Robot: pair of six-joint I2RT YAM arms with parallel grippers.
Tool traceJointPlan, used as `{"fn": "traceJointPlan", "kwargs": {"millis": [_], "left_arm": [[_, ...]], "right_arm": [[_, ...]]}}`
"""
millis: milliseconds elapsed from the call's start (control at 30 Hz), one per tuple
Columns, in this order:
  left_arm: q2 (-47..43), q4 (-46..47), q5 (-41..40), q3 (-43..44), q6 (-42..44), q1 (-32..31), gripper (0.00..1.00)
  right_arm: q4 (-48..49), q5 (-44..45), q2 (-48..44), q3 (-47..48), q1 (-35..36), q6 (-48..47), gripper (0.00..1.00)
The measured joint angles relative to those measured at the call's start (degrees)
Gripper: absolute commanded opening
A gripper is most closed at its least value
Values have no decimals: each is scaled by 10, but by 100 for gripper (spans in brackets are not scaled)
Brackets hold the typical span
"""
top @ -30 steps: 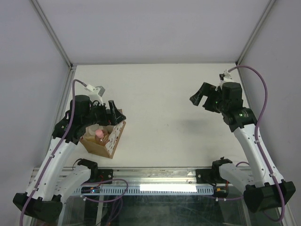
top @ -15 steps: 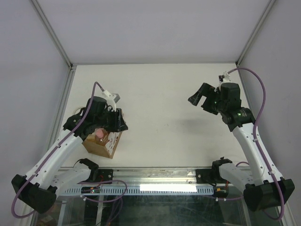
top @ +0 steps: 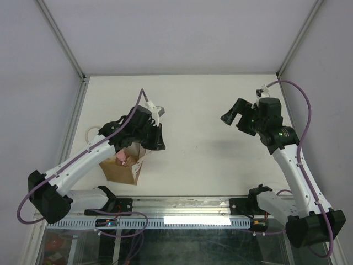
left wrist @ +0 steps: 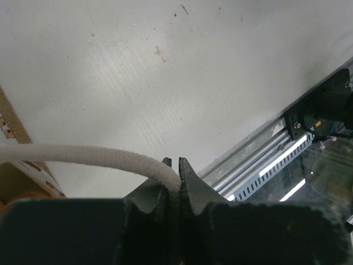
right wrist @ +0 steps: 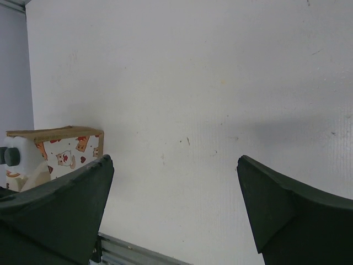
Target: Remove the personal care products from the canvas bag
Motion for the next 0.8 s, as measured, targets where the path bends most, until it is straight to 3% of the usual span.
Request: {"fn": "traceJointPlan", "kwargs": {"millis": [267,533,733,800], "left_arm": [[103,30,-32,56,-22,-59,1],[240,76,-23,176,-32,-80,2],[323,90,3,271,-27,-83,8],[350,87,7,308,-19,-83,17]], "right_arm": [[-21,0,0,0,0,-11,97],[-54,3,-18,1,0,-26,97],[-70,11,-20,11,0,-36,99],[-71,19,-19,16,0,-37,99]]}}
